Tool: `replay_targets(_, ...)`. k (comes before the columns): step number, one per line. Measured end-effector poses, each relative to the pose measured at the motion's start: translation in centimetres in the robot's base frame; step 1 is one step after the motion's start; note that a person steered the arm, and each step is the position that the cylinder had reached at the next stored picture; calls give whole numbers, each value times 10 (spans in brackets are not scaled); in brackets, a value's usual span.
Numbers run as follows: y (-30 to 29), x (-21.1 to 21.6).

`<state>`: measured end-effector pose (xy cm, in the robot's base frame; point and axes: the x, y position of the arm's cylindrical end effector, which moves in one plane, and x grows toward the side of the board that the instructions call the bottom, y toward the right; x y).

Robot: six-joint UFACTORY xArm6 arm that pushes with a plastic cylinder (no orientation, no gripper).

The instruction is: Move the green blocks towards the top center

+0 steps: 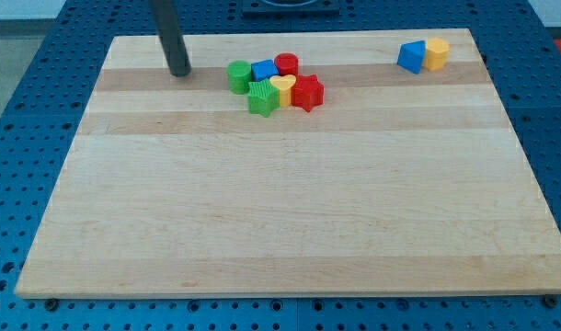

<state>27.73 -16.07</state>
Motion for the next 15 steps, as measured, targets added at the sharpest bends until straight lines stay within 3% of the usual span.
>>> replay_targets(4, 79, 11)
replay_targets(7, 46, 12)
replay_targets(10, 69, 76)
replay_targets(12, 77, 24)
replay_targets(15, 95, 24)
